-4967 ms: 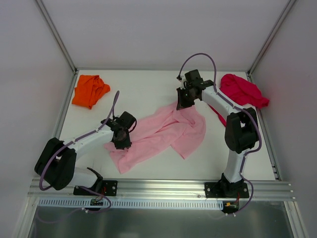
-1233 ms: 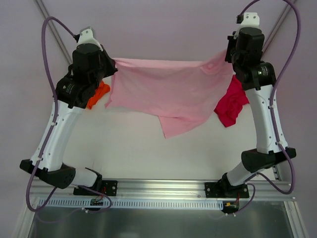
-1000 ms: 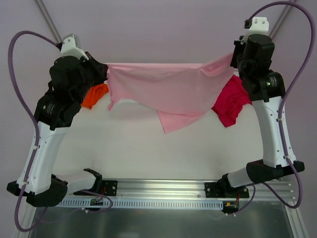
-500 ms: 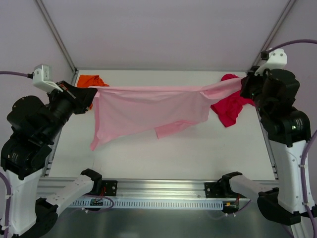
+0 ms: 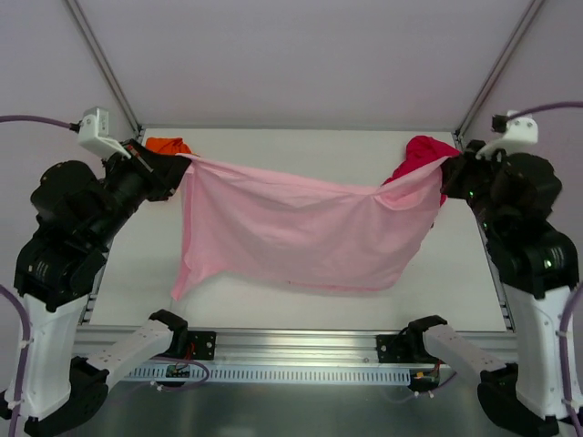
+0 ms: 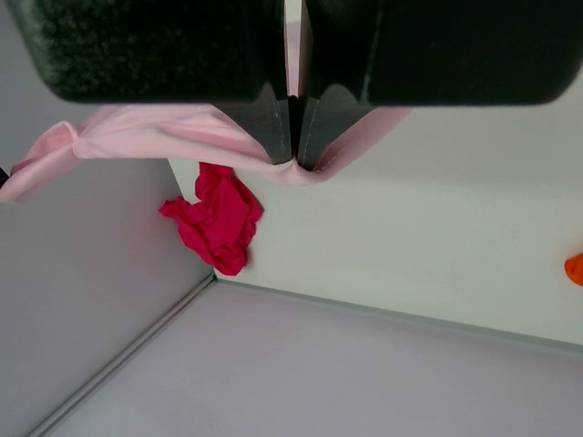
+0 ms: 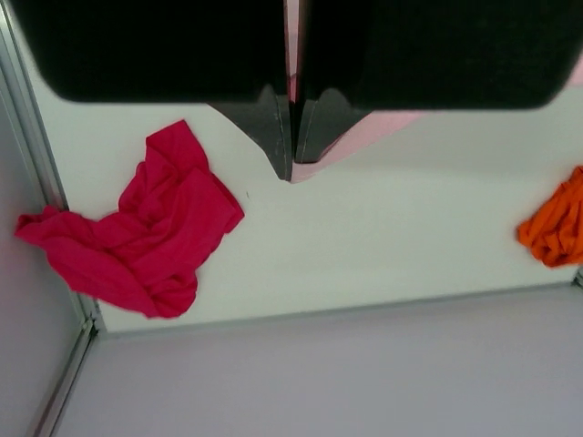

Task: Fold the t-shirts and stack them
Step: Flatten out the tshirt

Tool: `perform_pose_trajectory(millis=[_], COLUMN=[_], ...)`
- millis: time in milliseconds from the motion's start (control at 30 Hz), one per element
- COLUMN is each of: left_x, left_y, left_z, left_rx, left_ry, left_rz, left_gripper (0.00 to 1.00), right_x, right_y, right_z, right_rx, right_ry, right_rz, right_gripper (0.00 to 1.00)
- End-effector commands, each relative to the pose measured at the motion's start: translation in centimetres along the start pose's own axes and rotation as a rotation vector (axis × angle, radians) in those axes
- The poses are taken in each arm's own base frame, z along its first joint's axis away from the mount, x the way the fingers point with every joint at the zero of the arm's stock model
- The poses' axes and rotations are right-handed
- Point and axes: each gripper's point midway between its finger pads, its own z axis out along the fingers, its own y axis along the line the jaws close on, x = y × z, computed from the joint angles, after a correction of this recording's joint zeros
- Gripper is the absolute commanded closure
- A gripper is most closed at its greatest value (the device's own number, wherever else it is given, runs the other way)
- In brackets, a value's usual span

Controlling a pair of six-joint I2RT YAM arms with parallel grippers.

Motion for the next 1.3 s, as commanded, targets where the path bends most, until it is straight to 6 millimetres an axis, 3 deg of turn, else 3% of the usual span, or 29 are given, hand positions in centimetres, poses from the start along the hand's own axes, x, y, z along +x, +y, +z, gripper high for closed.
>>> perform_pose_trajectory(millis=[0,33,100,133,200,233,267,300,367,400,433,467,533,600,633,733,800,900,967,1000,1033,1133,1167,1200,1267], left_x=[0.2,1.4,2.8,4.4,6.1,7.2,8.0,7.9,8.2,9.3,7.6,7.5,6.1,5.5,3.9,1.0,-1.6,-4.4,-5.0,-5.5,-5.8,-6.6,-6.4,-6.0,-5.3], left_y=[0.2,0.8,1.7,2.2,2.8,3.4,3.9,3.9,4.5,5.9,5.3,5.5,5.5,5.2,4.7,2.1,1.2,0.5,-0.6,-1.2,-1.5,-2.8,-2.9,-2.8,-2.5], left_z=[4.5,6.8,9.4,12.2,15.0,17.4,19.4,19.5,22.4,24.4,25.3,26.0,28.2,29.3,29.2,27.8,26.2,23.8,22.5,21.0,20.2,16.6,15.8,14.1,12.6], left_rx=[-0.022,-0.043,-0.08,-0.087,-0.102,-0.119,-0.133,-0.132,-0.151,-0.187,-0.177,-0.184,-0.188,-0.164,-0.152,-0.082,-0.078,-0.074,-0.041,-0.022,-0.016,0.022,0.026,0.031,0.033], left_ry=[0.026,0.071,0.127,0.183,0.236,0.269,0.292,0.287,0.307,0.337,0.301,0.31,0.285,0.274,0.237,0.161,0.087,0.01,-0.012,-0.029,-0.045,-0.082,-0.083,-0.082,-0.074], left_rz=[0.045,0.056,0.076,0.084,0.089,0.089,0.094,0.093,0.085,0.08,0.078,0.065,0.055,0.038,0.023,0.007,0.025,0.057,0.058,0.064,0.072,0.1,0.1,0.094,0.084], left_gripper=[1.0,1.0,1.0,1.0,1.0,1.0,1.0,1.0,1.0,1.0,1.0,1.0,1.0,1.0,1.0,1.0,1.0,1.0,1.0,1.0,1.0,1.0,1.0,1.0,1.0], right_x=[1.6,2.7,3.1,4.5,5.2,6.6,6.4,6.8,8.7,8.9,9.0,8.6,8.1,5.9,4.9,0.5,-2.6,-5.0,-6.1,-7.6,-7.7,-9.7,-10.9,-10.2,-9.6], right_y=[1.7,2.3,2.7,2.7,2.9,3.4,4.2,4.4,4.4,4.3,4.0,4.5,4.6,5.3,5.5,4.9,3.8,2.5,1.8,1.5,0.8,0.0,-0.4,-0.6,-0.9], right_z=[5.3,6.9,8.9,10.7,13.1,15.3,16.7,18.0,21.1,22.3,23.4,25.4,27.0,28.6,28.9,27.7,25.5,23.2,20.2,19.1,16.6,13.2,11.1,10.2,7.5], right_rx=[-0.013,-0.03,-0.032,-0.016,-0.002,-0.003,-0.027,-0.027,0.007,0.023,0.049,0.056,0.07,0.076,0.067,0.108,0.156,0.203,0.213,0.234,0.247,0.267,0.271,0.259,0.229], right_ry=[0.139,0.183,0.174,0.214,0.238,0.278,0.254,0.251,0.28,0.277,0.282,0.278,0.292,0.266,0.25,0.142,0.063,0.008,-0.03,-0.094,-0.121,-0.189,-0.213,-0.182,-0.188], right_rz=[-0.033,-0.04,-0.036,-0.045,-0.042,-0.044,-0.021,-0.018,-0.019,-0.024,-0.029,-0.034,-0.058,-0.078,-0.104,-0.13,-0.151,-0.218,-0.24,-0.236,-0.247,-0.271,-0.265,-0.266,-0.219], right_gripper=[0.99,0.99,0.99,0.99,0.99,0.99,0.99,0.99,0.99,0.99,0.99,0.99,0.99,0.99,0.99,0.99,0.99,0.99,0.99,0.99,0.99,0.99,0.99,0.99,0.99])
